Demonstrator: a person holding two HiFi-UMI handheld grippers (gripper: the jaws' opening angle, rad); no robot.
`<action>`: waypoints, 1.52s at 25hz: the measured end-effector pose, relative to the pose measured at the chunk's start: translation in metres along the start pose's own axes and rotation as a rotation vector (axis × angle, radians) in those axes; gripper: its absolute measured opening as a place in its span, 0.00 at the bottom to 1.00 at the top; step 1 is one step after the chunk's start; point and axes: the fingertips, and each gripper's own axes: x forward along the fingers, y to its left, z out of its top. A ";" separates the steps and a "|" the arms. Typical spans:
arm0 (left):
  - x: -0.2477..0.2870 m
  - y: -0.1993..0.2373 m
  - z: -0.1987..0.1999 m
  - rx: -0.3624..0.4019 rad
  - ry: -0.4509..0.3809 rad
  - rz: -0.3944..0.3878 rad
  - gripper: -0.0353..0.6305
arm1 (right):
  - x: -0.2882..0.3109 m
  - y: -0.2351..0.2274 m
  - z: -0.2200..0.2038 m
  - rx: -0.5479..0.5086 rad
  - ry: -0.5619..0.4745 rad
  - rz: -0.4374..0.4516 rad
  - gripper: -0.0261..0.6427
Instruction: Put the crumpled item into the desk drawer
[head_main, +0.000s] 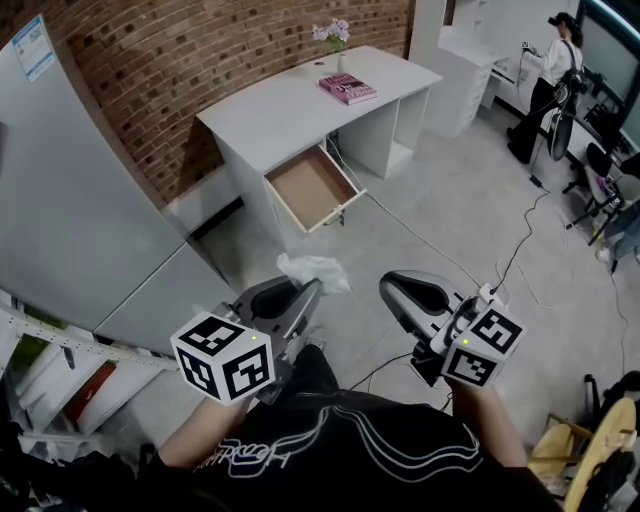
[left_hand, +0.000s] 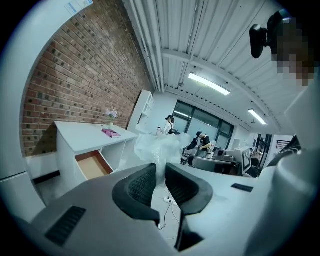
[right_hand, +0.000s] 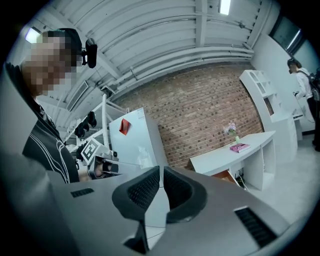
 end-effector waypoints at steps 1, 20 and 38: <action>0.009 0.010 0.004 -0.004 0.006 -0.006 0.16 | 0.008 -0.011 0.002 0.006 0.001 -0.009 0.12; 0.210 0.317 0.063 -0.141 0.204 -0.061 0.16 | 0.249 -0.263 -0.007 0.195 0.138 -0.233 0.12; 0.320 0.463 0.018 -0.193 0.263 0.059 0.16 | 0.338 -0.371 -0.046 0.245 0.210 -0.299 0.12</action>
